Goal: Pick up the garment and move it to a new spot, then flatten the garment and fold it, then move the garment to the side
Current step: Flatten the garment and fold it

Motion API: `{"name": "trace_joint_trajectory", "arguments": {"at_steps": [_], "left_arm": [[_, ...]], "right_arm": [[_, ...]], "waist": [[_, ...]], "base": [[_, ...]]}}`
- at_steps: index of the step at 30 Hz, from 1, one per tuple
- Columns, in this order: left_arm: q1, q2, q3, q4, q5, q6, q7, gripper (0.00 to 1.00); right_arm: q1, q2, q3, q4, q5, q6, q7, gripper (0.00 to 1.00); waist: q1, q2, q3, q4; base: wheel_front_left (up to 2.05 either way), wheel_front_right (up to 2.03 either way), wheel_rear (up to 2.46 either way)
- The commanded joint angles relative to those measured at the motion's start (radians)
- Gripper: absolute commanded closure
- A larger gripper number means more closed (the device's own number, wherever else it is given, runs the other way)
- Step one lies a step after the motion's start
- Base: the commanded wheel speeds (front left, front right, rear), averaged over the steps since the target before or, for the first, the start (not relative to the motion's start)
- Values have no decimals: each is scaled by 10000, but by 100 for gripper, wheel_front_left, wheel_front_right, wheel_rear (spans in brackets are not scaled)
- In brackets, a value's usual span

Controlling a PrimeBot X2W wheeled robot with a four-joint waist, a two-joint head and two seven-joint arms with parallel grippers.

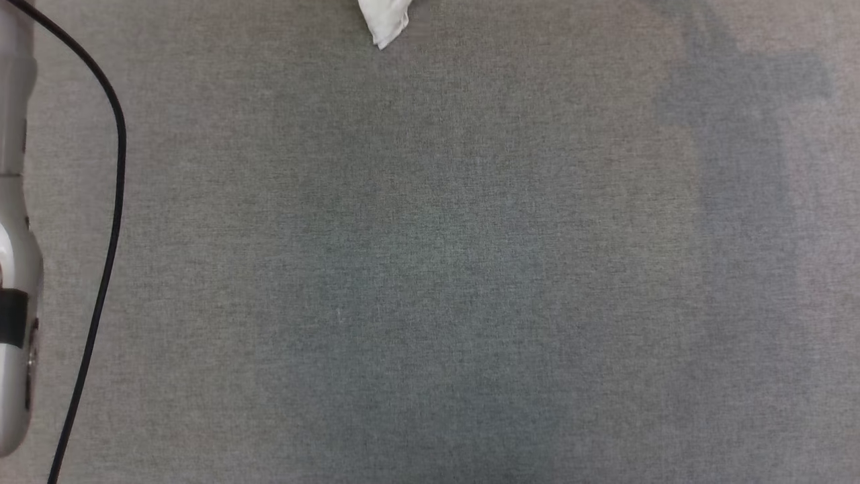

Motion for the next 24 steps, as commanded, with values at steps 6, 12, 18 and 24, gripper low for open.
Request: {"name": "trace_joint_trajectory", "arguments": {"at_steps": [6, 12, 18, 24], "left_arm": [[-555, 293, 330, 1142, -118, 10, -409, 100], [-144, -37, 418, 2101, -527, -395, -590, 100], [1094, -409, 567, 2843, -1047, -937, -939, 100], [3408, -596, 641, 3134, -1432, -1447, -1536, 100]], "right_arm": [[-691, -91, 409, 1194, -101, -161, -645, 100], [-342, 255, 1209, 1938, 431, -161, -893, 100], [1109, 122, 2227, 1948, 1434, -161, -1126, 100], [3548, -476, 3046, 1529, 2601, -161, -1569, 100]], "waist": [[-2, 0, 1064, -20], [-2, 0, 1294, 83], [-2, 0, 1020, 279], [-2, 0, 94, 497]], "base": [[0, 0, 0], [0, 0, 0], [0, 0, 0], [0, 0, 0]]}}
